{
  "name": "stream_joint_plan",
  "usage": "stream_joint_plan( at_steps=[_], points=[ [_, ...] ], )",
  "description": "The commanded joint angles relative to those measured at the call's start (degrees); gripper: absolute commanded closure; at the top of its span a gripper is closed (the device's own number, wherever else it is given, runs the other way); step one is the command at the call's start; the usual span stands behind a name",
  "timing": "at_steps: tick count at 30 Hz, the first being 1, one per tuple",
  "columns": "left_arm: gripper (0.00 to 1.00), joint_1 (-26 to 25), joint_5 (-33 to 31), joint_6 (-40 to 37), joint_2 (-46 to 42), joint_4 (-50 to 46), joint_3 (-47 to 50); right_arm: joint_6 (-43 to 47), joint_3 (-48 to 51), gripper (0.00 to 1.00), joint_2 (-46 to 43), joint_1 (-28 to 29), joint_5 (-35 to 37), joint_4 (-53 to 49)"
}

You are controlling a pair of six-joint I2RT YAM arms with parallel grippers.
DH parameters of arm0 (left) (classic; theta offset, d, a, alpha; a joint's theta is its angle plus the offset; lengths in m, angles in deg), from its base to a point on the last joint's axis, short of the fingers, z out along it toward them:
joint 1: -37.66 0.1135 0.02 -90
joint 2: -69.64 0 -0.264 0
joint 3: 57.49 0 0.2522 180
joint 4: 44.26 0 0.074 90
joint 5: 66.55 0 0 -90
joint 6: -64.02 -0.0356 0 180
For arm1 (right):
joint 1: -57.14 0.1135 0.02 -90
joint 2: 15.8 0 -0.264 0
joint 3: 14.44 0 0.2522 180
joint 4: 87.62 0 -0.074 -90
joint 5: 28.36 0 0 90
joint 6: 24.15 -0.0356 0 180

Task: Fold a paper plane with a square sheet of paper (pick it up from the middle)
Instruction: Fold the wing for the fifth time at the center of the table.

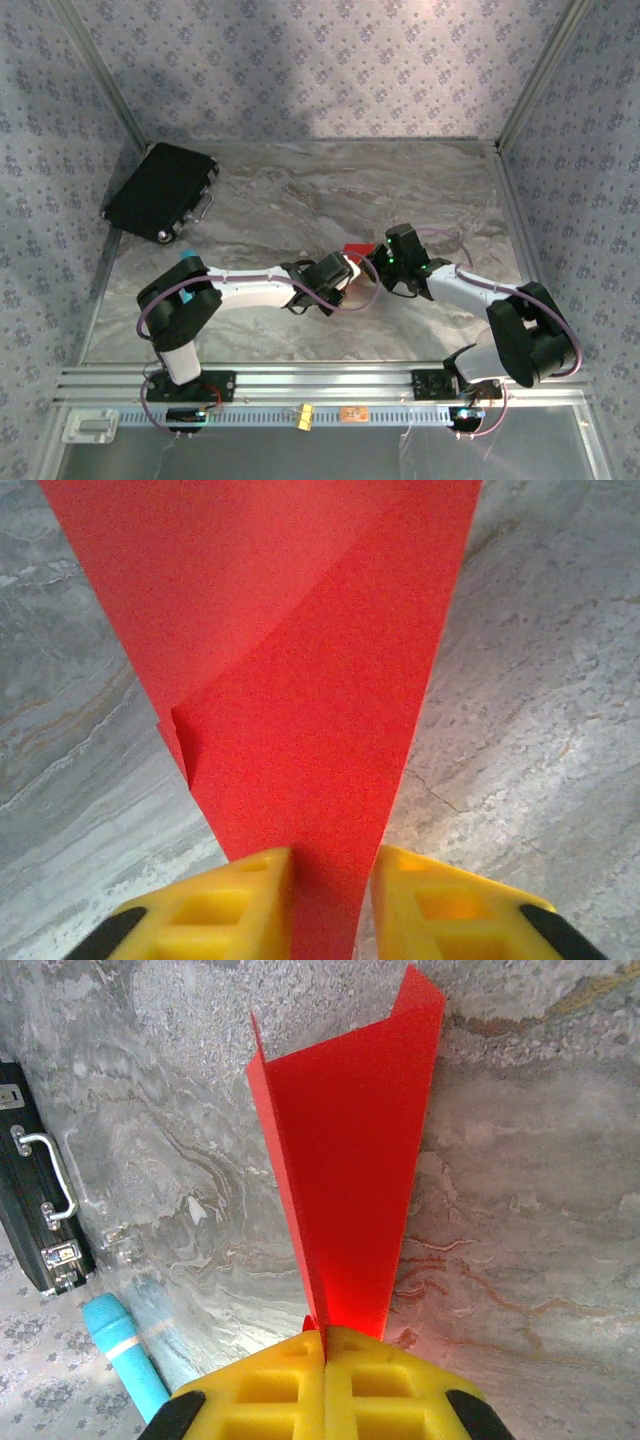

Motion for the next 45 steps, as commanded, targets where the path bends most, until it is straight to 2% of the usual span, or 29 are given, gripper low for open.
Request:
stream_joint_plan(
  at_steps=[1, 5, 13, 23, 29, 31, 36, 41, 45],
  points=[
    [0.79, -0.4, -1.5, -0.7, -1.7, -1.4, -0.9, -0.9, 0.6, 0.97, -1.2, 0.1, -0.6, 0.3],
    [0.83, -0.4, -1.6, -0.6, -1.7, -1.5, -0.9, -0.8, 0.7, 0.97, -1.2, 0.1, -0.7, 0.4],
    [0.81, -0.4, -2.3, -0.5, -1.7, -1.6, -0.8, -0.8, 0.6, 0.97, -1.2, 0.1, -0.7, 0.5],
    [0.93, -0.4, -2.1, -0.5, -1.7, -1.4, -0.8, -0.7, 0.6, 0.96, -1.0, 0.1, -0.6, 0.6],
    [1.00, -0.3, -1.5, -0.2, -1.6, -1.4, -0.8, -0.2, 1.0, 0.87, -1.5, 0.1, 0.0, 0.0],
    [1.00, 0.3, 0.2, 0.6, -1.7, -1.1, -0.6, 0.7, 0.9, 0.82, -2.3, 0.1, 0.9, -1.6],
    [1.00, 3.7, 8.8, 2.5, -2.6, 0.5, -0.1, 3.6, 1.1, 0.58, -6.6, -0.8, 5.5, -8.8],
    [1.00, 7.7, 20.2, 4.1, -2.2, 2.7, 0.4, 4.5, 4.3, 0.49, -12.9, -2.5, 7.0, -9.8],
    [1.00, 9.0, 25.5, 4.7, -0.9, 3.9, 0.3, 4.7, 5.7, 0.47, -16.1, -3.3, 7.3, -10.8]
  ],
)
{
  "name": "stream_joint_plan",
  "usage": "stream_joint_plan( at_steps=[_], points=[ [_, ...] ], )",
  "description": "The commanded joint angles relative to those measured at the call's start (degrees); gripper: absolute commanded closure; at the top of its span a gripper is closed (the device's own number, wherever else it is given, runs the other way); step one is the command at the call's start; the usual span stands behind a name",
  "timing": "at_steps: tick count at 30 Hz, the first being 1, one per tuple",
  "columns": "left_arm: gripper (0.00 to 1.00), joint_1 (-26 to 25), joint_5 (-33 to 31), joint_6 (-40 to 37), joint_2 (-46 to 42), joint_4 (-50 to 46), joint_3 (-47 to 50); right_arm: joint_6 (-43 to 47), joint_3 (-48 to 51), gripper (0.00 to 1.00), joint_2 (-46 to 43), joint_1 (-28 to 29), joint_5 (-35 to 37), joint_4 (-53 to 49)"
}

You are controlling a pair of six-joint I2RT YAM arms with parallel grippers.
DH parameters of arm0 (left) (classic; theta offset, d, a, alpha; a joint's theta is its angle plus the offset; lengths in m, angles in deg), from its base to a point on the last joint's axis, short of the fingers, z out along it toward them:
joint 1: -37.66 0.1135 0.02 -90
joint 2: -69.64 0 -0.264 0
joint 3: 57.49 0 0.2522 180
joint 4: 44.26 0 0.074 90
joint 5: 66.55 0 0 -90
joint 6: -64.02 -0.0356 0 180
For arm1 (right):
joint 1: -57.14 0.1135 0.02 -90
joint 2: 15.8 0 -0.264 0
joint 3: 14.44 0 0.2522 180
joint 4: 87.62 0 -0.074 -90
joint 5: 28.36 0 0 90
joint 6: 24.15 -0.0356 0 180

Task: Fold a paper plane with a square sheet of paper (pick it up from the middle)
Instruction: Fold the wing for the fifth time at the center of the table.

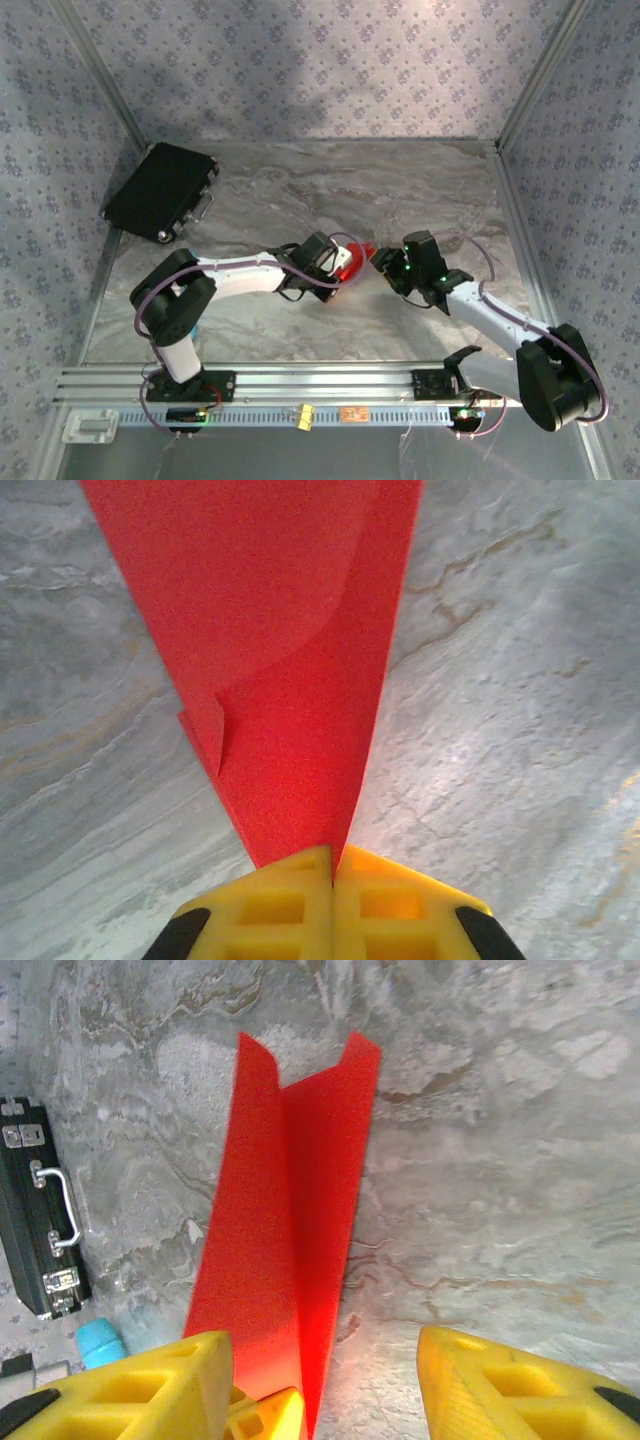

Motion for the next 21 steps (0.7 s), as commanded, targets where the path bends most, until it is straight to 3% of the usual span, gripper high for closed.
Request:
stream_joint_plan(
  at_steps=[1, 21],
  points=[
    [1.00, 0.6, 8.8, 1.4, 0.1, 1.6, 0.1, 1.1, 1.3, 0.47, -2.1, -0.6, 1.9, -2.8],
    [1.00, 2.0, 15.3, 3.1, 4.9, 2.5, -1.5, 0.8, 2.7, 0.47, 0.2, 0.6, 0.0, 1.0]
  ],
)
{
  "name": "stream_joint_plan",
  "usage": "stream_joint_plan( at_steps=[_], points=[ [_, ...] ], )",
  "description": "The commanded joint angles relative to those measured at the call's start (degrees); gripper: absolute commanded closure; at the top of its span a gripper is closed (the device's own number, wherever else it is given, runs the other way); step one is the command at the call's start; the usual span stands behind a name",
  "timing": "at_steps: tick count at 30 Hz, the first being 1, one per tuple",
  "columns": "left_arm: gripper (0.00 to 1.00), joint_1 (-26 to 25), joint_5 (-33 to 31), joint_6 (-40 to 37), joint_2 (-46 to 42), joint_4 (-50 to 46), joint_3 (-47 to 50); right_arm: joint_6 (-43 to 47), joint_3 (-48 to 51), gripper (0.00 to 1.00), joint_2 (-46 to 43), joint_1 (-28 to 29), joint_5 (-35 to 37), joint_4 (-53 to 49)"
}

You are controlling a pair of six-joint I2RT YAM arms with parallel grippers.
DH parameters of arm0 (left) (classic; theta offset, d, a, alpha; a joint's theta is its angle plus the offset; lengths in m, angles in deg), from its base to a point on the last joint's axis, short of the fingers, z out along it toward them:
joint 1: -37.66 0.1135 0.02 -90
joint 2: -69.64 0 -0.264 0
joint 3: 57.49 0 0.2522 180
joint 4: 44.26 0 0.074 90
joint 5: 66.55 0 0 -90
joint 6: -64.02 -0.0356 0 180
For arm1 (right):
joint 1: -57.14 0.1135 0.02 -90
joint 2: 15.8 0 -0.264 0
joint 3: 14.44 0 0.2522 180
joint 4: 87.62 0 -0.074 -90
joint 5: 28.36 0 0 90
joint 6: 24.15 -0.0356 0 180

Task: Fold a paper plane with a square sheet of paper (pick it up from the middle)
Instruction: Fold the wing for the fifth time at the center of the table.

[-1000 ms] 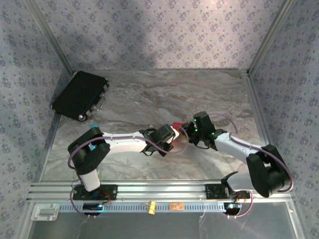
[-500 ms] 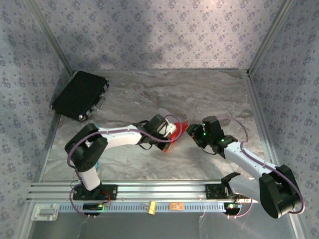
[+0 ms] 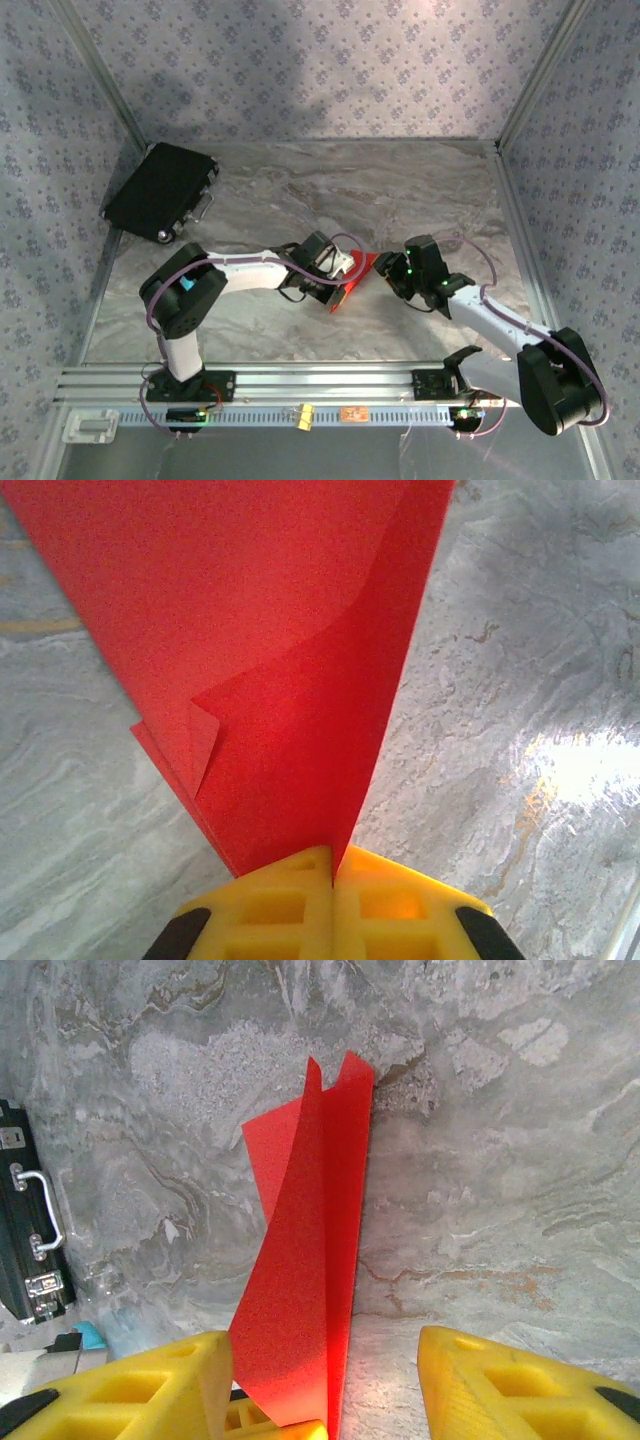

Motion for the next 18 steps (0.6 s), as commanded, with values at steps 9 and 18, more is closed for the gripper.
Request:
stream_joint_plan(
  at_steps=[9, 18],
  points=[
    [1.00, 0.8, 2.8, 2.9, 2.0, 3.2, -0.2, 1.1, 1.0, 0.53, 1.4, 1.5, 0.1, 1.1],
    [1.00, 1.1, -0.2, 3.3, 1.9, 3.1, 0.4, 1.1, 1.7, 0.55, 0.6, 2.1, 2.2, 0.5]
  ],
)
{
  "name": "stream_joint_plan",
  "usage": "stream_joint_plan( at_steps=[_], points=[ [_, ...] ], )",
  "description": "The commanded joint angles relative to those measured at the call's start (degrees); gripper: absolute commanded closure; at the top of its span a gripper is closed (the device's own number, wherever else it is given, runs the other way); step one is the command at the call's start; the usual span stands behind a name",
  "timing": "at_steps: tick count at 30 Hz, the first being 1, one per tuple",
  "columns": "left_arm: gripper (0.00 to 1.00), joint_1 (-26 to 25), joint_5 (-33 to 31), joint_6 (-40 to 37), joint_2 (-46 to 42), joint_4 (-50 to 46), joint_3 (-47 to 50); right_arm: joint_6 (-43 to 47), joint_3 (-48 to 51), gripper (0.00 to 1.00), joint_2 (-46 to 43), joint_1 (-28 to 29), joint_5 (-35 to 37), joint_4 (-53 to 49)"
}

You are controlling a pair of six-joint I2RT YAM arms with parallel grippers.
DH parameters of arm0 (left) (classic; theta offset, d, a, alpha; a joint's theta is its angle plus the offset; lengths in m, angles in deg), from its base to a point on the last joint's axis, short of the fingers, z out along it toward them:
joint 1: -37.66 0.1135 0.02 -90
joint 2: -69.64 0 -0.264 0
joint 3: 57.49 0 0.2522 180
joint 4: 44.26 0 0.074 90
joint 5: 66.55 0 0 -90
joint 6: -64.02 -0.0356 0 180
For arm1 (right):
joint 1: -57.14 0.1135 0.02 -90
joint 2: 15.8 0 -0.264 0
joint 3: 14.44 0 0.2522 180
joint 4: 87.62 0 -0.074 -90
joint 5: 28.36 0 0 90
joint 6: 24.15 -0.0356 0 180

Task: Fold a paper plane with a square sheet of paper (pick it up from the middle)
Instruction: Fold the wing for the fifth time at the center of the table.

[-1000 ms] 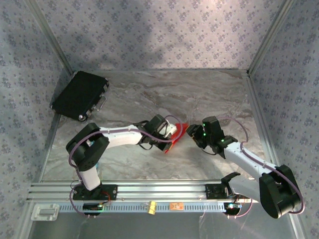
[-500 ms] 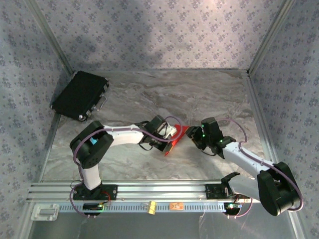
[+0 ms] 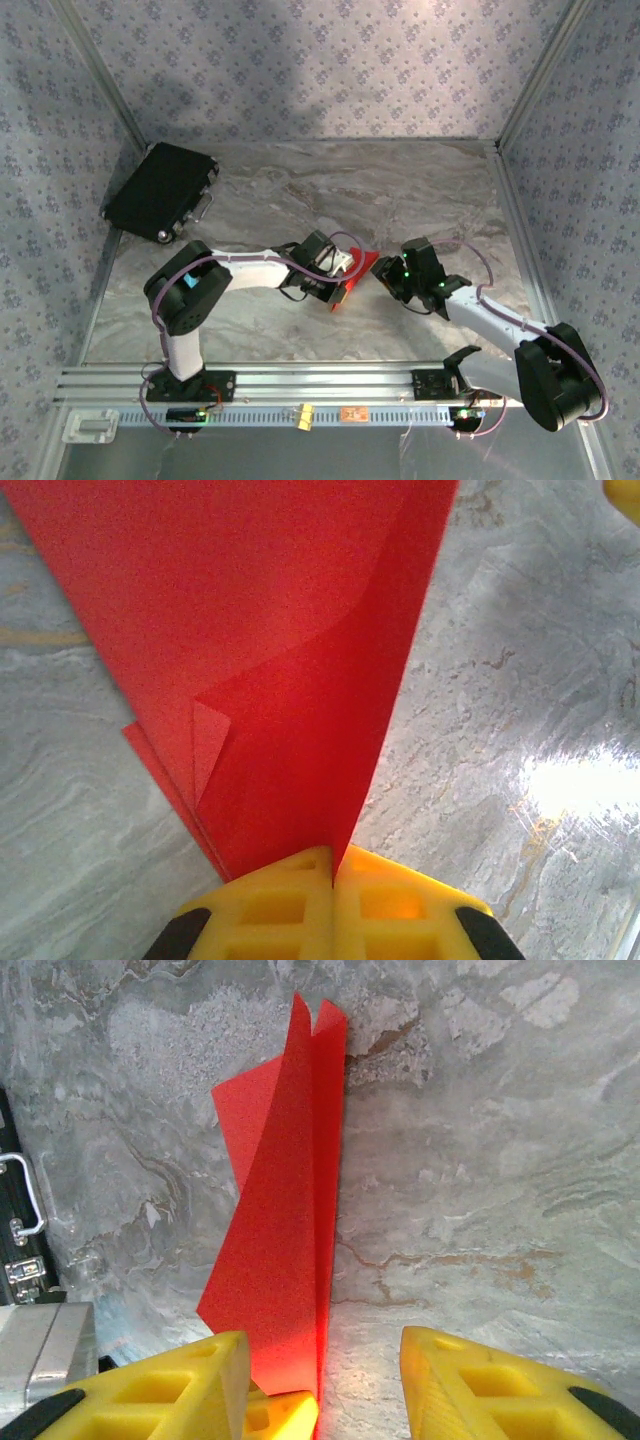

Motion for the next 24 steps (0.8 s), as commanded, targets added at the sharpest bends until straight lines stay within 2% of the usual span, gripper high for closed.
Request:
stream_joint_plan(
  at_steps=[1, 7, 13, 20, 24],
  points=[
    [1.00, 0.4, -0.9, 0.6, 0.1, 1.3, 0.8, 0.8, 0.6, 0.56, -0.4, 0.7, 2.4, -0.7],
    [1.00, 1.6, 0.4, 2.1, 1.1, 2.8, 1.8, 1.8, 0.8, 0.57, -1.2, 2.7, 6.5, -0.3],
    [1.00, 2.9, 3.8, 2.5, 2.2, 5.6, 3.1, 6.3, 3.0, 0.58, -3.3, 5.8, 10.7, 4.5],
    [1.00, 5.5, 10.1, 3.3, 3.6, 8.8, 4.5, 8.7, 3.7, 0.59, -1.9, 5.7, 6.7, 8.5],
    [1.00, 6.1, 13.0, 2.8, 5.0, 7.6, 3.9, 9.3, 3.8, 0.60, 0.3, 5.1, 2.7, 12.2]
  ],
)
